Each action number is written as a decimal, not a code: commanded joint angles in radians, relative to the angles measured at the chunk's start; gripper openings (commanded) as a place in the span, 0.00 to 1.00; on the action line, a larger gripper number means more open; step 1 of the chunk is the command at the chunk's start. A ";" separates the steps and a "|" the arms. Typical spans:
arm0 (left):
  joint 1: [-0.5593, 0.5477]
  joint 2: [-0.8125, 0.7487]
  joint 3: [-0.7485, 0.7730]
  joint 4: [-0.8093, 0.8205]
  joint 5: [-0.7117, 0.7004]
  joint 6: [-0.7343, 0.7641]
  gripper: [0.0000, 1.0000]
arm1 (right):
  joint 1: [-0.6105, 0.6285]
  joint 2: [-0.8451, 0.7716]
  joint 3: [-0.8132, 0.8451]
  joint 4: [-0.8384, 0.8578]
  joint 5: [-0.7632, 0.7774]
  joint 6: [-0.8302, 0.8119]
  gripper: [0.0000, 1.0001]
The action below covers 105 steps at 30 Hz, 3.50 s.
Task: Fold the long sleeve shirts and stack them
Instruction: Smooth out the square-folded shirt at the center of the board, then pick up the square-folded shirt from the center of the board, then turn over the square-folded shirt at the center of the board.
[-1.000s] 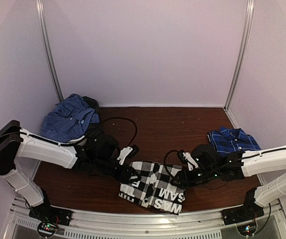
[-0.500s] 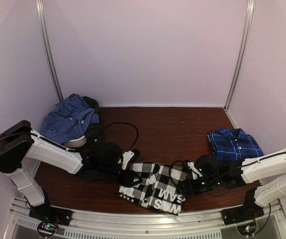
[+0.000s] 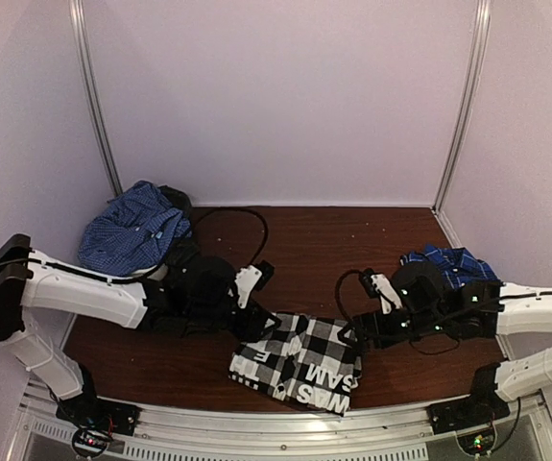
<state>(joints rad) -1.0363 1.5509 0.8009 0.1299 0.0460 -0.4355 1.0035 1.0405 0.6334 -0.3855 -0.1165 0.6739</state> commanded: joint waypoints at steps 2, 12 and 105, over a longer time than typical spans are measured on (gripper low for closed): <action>-0.150 -0.027 -0.030 0.082 -0.091 -0.016 0.59 | -0.072 0.142 0.145 -0.069 0.009 -0.150 0.95; -0.352 0.123 -0.053 0.143 -0.259 -0.072 0.59 | -0.254 0.489 0.370 -0.069 -0.223 -0.393 0.99; -0.082 -0.309 0.134 -0.414 -0.587 -0.155 0.98 | -0.391 0.557 0.749 -0.810 0.740 -0.215 0.02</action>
<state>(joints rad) -1.1263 1.2186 0.9131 -0.2577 -0.5255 -0.5674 0.5346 1.5394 1.3960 -1.1503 0.4675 0.3534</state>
